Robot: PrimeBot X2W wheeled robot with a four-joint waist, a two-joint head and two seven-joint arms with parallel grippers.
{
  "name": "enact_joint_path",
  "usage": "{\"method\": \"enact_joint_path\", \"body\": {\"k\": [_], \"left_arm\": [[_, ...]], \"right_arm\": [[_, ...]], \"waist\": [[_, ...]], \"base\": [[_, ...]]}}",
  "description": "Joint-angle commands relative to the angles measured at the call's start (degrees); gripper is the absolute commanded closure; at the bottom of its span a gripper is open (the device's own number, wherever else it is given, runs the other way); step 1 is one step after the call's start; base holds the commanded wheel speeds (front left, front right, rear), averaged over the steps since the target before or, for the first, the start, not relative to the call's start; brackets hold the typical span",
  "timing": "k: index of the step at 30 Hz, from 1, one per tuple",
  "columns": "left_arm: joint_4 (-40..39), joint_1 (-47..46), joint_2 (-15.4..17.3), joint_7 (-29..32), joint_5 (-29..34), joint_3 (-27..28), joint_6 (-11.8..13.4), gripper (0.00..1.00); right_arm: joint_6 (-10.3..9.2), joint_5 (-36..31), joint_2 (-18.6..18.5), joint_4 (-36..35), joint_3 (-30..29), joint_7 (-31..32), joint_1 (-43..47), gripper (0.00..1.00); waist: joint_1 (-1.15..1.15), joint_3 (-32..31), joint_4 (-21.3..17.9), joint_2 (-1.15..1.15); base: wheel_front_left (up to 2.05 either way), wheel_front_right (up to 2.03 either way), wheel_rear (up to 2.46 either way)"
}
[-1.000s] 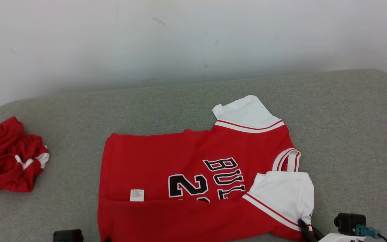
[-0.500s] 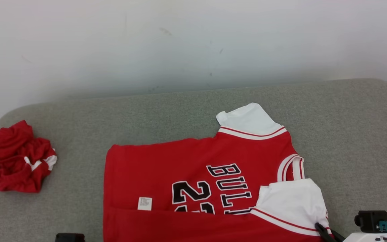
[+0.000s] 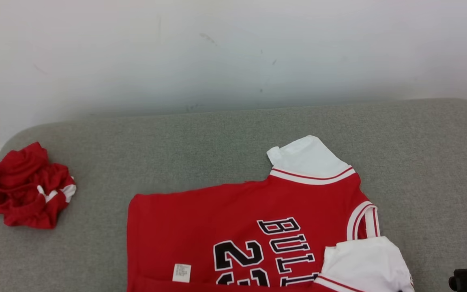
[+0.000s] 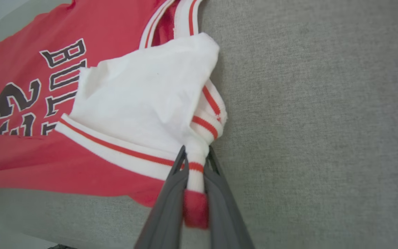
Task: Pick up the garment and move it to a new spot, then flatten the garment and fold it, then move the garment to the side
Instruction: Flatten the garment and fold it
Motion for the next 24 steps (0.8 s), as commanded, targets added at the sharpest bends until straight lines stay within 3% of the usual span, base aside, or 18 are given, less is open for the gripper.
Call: {"method": "enact_joint_path", "body": {"k": [1, 5, 6, 7, 8, 9, 10, 16, 24], "left_arm": [[-0.1, 1.3, 0.6, 0.7, -0.6, 0.1, 0.4, 1.00], [0.2, 1.4, 0.2, 0.8, -0.8, -0.2, 0.4, 1.00], [0.6, 1.3, -0.1, 0.7, -1.0, -0.4, 0.2, 0.80], [1.1, 1.2, -0.3, 0.6, -1.0, -0.6, 0.0, 0.40], [1.5, 0.9, -0.6, 0.4, -1.1, -0.7, -0.2, 0.00], [2.0, 0.6, -0.8, 0.2, -1.2, -0.7, -0.2, 0.00], [2.5, 0.3, -0.8, 0.1, -0.9, -0.9, -0.5, 0.00], [4.1, -1.2, -0.8, -1.7, -0.3, -0.3, -1.2, 0.00], [3.5, -3.9, 0.0, -5.9, 1.5, 1.9, -0.9, 0.00]], "right_arm": [[-0.13, -0.6, 0.1, -1.0, -1.2, 1.5, 1.7, 1.00], [-0.13, -1.8, 1.3, -2.3, -2.6, 3.5, 2.9, 1.00], [-0.13, -2.3, 1.6, -2.4, -2.9, 3.9, 3.2, 1.00], [-0.13, -2.9, 2.1, -2.6, -3.4, 4.1, 3.3, 0.86], [-0.13, -3.4, 2.6, -2.9, -3.8, 3.9, 3.3, 0.53], [-0.12, -4.0, 3.1, -3.0, -4.0, 4.1, 3.3, 0.14], [-0.13, -4.7, 3.3, -3.1, -3.9, 4.6, 3.3, 0.00], [-0.12, -7.0, 4.6, -4.4, -5.3, 4.8, 3.2, 0.00], [-0.12, -9.0, 3.4, -8.4, -5.9, 0.9, 0.2, 0.00]], "waist": [[0.00, -0.1, 0.1, 0.00], [0.00, -0.3, 0.2, 0.00], [0.00, -0.3, 0.2, 0.00], [0.00, -0.3, 0.2, 0.00], [0.00, -0.4, 0.2, 0.00], [0.00, -0.4, 0.2, 0.00], [0.00, -0.4, 0.1, 0.00], [0.00, -0.3, -0.1, 0.00], [0.00, -0.3, -0.3, 0.00]], "base": [[0.00, 0.00, 0.00], [0.00, 0.00, 0.00], [0.00, 0.00, 0.00], [0.00, 0.00, 0.00], [0.00, 0.00, 0.00], [0.00, 0.00, 0.00], [0.00, 0.00, 0.00], [0.00, 0.00, 0.00], [0.00, 0.00, 0.00]]}}
